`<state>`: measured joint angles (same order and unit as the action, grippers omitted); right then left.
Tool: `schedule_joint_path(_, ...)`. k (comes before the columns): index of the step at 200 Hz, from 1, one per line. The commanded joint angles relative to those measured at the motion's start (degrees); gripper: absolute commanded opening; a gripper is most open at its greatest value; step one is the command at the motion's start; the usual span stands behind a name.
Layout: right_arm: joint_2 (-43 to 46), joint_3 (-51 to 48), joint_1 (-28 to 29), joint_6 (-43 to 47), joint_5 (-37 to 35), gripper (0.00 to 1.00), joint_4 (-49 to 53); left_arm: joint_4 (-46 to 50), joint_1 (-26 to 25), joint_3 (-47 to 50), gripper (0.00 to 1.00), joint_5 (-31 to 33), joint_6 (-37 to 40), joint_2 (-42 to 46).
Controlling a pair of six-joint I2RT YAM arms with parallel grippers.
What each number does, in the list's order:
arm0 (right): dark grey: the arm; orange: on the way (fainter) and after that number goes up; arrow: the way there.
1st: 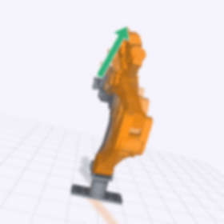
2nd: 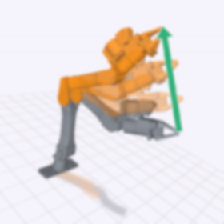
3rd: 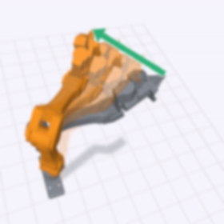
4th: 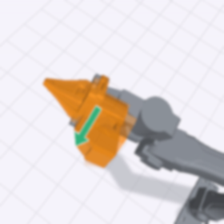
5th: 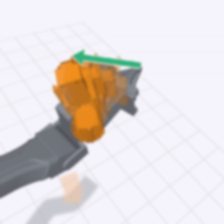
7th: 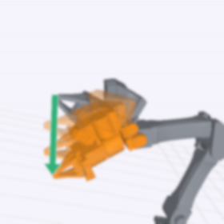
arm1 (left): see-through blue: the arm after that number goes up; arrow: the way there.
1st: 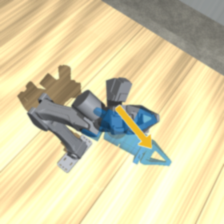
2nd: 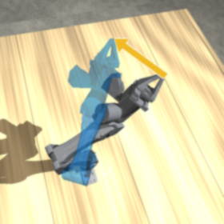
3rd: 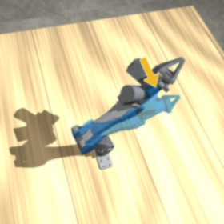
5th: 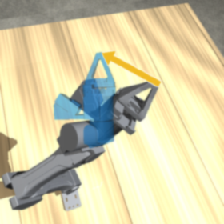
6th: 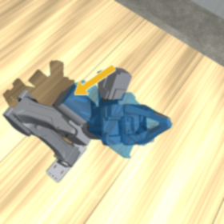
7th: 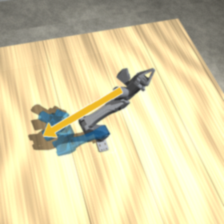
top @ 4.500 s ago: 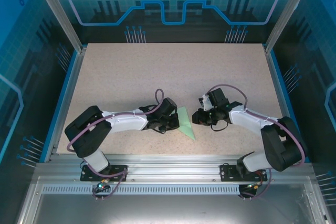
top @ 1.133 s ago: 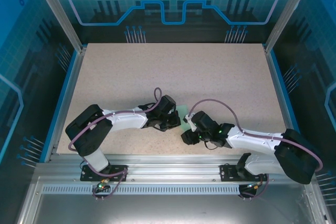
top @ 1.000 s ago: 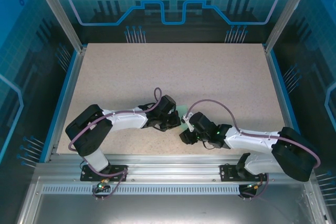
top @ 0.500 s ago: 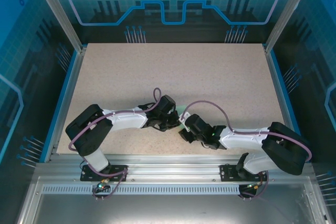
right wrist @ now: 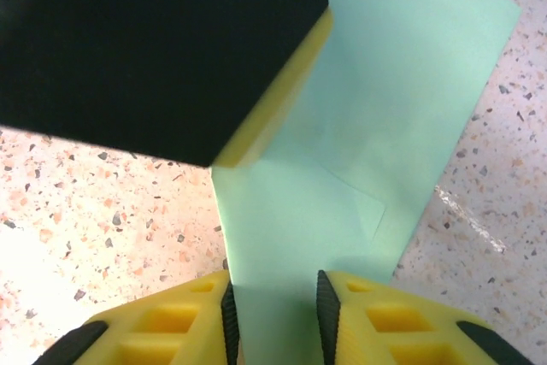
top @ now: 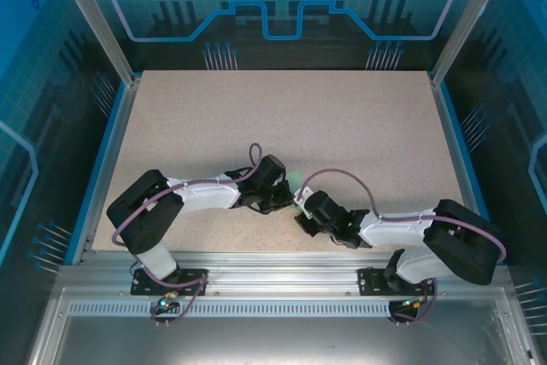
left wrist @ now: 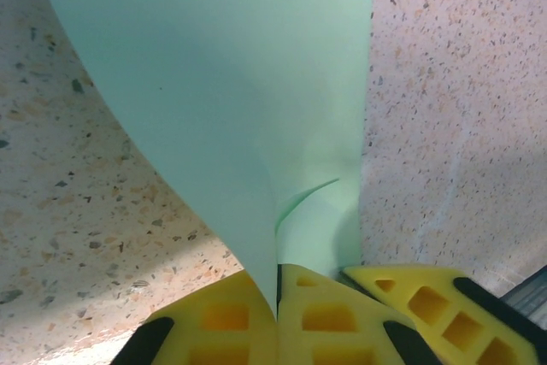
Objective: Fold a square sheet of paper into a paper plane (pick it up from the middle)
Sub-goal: Fold the wing for the fifth time at the center of the table.
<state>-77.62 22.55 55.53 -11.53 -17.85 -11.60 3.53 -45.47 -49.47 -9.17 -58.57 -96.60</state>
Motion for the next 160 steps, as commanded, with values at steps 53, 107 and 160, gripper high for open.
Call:
schedule_joint_path(53, 0.64, 0.05, 1.07, 0.95, -0.83, 0.31, -1.13, -0.63, 0.1, -0.58, 0.04, -1.97, -1.05, 0.97)
schedule_joint_path(107, 0.81, -0.73, 0.99, 1.07, -0.17, 0.24, -6.11, -0.8, 0.12, -0.65, 0.05, -2.07, -1.18, 0.97)
schedule_joint_path(160, 0.36, -1.39, 0.38, 0.16, 1.18, 0.13, -6.25, -0.79, 0.12, -0.28, 0.09, -1.9, -1.29, 1.4)
